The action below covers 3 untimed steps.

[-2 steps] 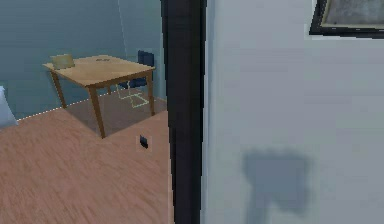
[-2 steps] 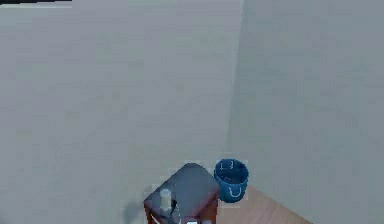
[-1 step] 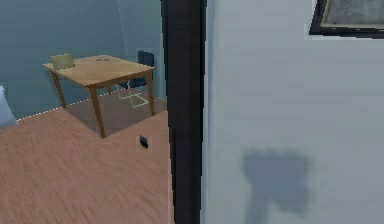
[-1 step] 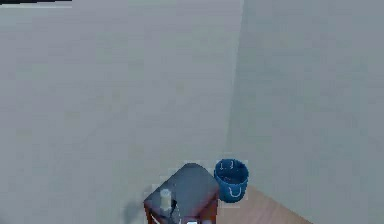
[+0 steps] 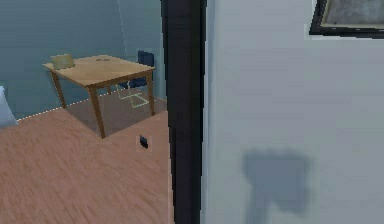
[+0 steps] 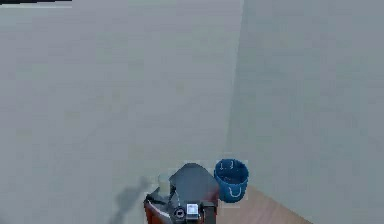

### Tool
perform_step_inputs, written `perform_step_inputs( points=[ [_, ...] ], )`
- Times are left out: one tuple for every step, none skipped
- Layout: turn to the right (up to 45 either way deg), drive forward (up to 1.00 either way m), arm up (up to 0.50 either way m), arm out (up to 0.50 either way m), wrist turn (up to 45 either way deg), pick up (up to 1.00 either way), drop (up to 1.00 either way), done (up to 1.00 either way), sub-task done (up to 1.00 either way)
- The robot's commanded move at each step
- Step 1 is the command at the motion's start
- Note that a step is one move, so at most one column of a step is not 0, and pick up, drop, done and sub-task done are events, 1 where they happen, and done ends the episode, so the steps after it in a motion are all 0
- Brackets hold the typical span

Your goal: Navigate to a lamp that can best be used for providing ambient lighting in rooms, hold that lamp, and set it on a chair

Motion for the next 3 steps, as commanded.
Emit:
perform_step_inputs(
  points=[
    [0.0,0.0,0.42,0.0,0.0,0.0,0.0,0.0,0.0],
    [0.0,0.0,0.0,0.0,-45.0,0.0,0.0,0.0,0.0],
    [0.0,0.0,0.0,0.0,-45.0,0.0,0.0,0.0,0.0]
  ],
)
